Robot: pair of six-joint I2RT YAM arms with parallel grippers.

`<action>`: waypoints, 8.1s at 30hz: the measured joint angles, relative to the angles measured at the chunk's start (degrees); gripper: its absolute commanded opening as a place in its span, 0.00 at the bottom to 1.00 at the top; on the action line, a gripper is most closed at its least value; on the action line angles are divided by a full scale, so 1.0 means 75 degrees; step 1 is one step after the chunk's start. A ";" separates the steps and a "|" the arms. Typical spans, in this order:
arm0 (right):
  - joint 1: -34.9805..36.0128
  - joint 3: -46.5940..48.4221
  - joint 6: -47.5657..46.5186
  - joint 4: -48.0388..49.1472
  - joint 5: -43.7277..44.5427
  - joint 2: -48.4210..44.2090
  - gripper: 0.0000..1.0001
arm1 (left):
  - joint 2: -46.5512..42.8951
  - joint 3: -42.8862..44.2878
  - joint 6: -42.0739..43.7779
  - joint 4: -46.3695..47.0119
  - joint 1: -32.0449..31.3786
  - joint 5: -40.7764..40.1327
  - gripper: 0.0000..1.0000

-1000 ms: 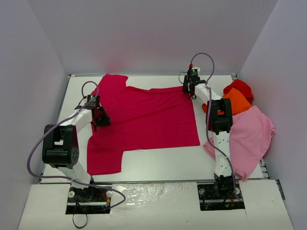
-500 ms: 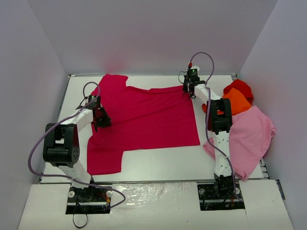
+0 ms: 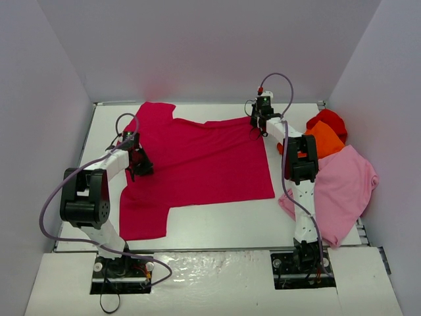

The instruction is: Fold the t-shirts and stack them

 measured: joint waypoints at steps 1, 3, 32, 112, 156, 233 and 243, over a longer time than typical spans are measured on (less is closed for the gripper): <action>-0.0001 0.0000 0.0030 0.0006 -0.0007 0.0000 0.28 | 0.0006 0.0000 0.0003 -0.0001 -0.0002 0.0000 0.05; -0.0003 0.0000 0.0100 0.0016 -0.0015 0.0001 0.32 | 0.0013 0.0000 0.0010 -0.0001 -0.0004 0.0000 0.05; 0.0003 -0.0740 0.0370 0.1630 0.0022 -0.0029 0.00 | 0.0286 0.0000 0.0027 0.0035 -0.0142 0.0017 0.04; 0.2636 -0.9156 0.1855 -0.1784 0.1275 -0.7248 0.00 | -0.0246 0.1075 0.0225 -0.1094 -0.0241 0.0335 0.13; 0.1332 -0.0408 -0.0325 -0.0514 -0.0180 -0.0570 0.00 | 0.1492 0.1519 -0.0896 0.1293 -0.2784 0.1306 0.05; 0.0799 -0.0975 -0.0255 -0.0471 0.1636 -0.1267 0.00 | 0.2495 0.2360 -0.0579 0.1219 -0.3021 0.1356 0.04; 0.0637 -0.0560 -0.0214 -0.0991 0.1599 -0.0722 0.00 | 0.2514 0.2403 -0.0564 0.1156 -0.3021 0.1358 0.04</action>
